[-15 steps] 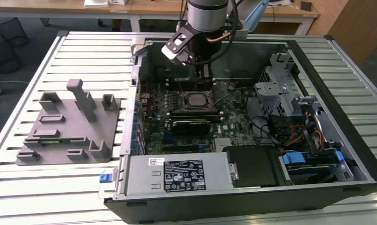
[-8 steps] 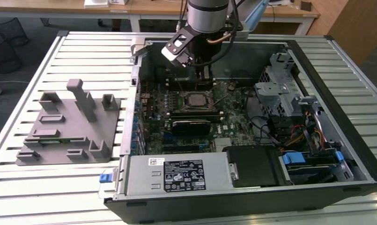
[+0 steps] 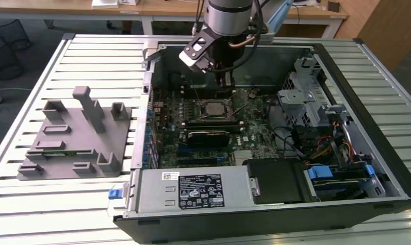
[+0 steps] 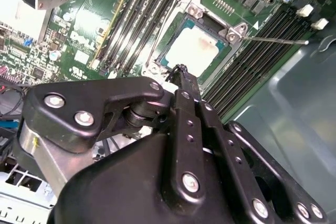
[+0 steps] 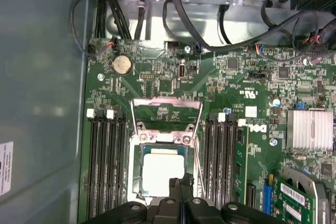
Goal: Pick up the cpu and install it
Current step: 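Close the cpu cover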
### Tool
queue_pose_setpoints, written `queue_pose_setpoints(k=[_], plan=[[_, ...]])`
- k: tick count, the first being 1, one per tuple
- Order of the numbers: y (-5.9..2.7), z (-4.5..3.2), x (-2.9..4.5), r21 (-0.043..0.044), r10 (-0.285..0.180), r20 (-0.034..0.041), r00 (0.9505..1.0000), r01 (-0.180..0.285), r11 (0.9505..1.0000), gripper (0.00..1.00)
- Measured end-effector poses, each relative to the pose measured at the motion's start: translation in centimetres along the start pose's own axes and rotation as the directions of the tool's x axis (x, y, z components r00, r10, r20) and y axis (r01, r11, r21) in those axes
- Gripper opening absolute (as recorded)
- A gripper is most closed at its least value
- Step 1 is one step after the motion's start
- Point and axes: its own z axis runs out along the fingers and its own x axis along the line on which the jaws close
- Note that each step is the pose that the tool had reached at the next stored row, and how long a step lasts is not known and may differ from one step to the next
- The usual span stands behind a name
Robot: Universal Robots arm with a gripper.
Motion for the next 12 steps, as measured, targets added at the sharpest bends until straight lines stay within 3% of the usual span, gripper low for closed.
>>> queue_pose_setpoints(k=[12], plan=[[1.87, 0.07, -0.06, 0.0018, 0.0, -0.0001, 1.0, 0.0, 1.0, 0.11]])
